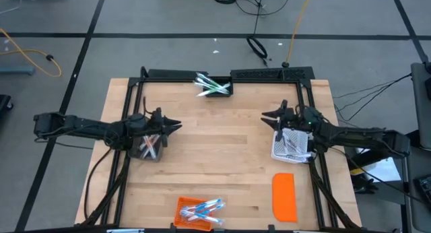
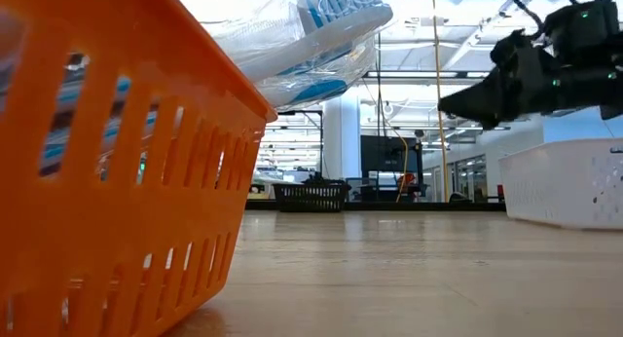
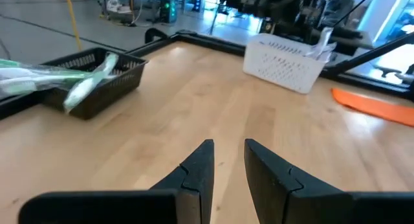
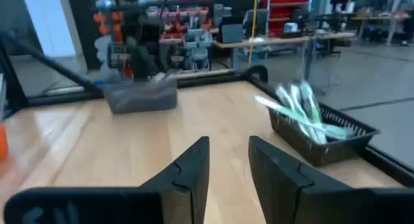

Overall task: Pick & Place Toothbrushes
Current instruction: Return to Home Position

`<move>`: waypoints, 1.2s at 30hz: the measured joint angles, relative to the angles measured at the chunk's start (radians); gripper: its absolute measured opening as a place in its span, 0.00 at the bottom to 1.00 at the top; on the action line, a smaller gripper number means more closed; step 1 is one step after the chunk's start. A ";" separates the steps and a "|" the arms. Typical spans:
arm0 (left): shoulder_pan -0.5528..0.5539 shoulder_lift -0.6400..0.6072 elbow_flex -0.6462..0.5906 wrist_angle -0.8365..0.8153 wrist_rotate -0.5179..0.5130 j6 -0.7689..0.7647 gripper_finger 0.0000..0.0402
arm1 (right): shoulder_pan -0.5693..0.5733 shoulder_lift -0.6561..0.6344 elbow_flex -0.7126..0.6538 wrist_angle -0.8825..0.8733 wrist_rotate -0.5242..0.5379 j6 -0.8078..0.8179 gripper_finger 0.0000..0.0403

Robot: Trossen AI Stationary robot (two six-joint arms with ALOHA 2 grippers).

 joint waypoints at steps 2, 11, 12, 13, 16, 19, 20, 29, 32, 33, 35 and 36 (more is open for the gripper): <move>-0.008 -0.003 0.002 0.002 -0.004 -0.004 0.21 | 0.020 0.003 -0.001 0.018 0.001 -0.018 0.25; -0.007 -0.003 0.002 -0.003 -0.004 -0.026 0.21 | 0.041 0.002 -0.003 0.025 0.001 0.194 0.25; -0.007 -0.003 0.002 -0.003 -0.004 -0.025 0.21 | 0.041 0.003 -0.003 0.024 0.001 0.201 0.25; -0.007 -0.003 0.002 -0.002 -0.004 -0.025 0.21 | 0.041 0.004 -0.003 0.020 0.001 0.201 0.25; -0.007 -0.002 0.002 -0.003 -0.004 -0.025 0.21 | 0.041 0.003 -0.003 0.024 0.001 0.196 0.25; -0.007 -0.002 0.002 -0.003 -0.004 -0.023 0.21 | 0.041 0.003 -0.003 0.023 0.002 0.194 0.25; -0.007 -0.002 0.002 -0.003 -0.004 -0.023 0.21 | 0.041 0.003 -0.003 0.023 0.001 0.194 0.25; -0.007 -0.002 0.002 -0.003 -0.004 -0.023 0.21 | 0.080 -0.081 -0.004 -0.017 -0.001 0.194 0.25; -0.007 -0.002 0.003 -0.003 -0.004 -0.023 0.21 | 0.117 -0.161 -0.004 -0.041 0.007 0.194 0.25; -0.007 -0.002 0.003 -0.003 -0.004 -0.023 0.21 | 0.134 -0.187 -0.004 -0.045 0.003 0.194 0.25; -0.007 -0.002 0.003 -0.003 -0.004 -0.023 0.21 | 0.170 -0.245 -0.004 -0.048 0.003 0.194 0.25; -0.007 -0.002 0.003 -0.003 -0.004 -0.023 0.21 | 0.188 -0.278 -0.004 -0.052 0.003 0.194 0.25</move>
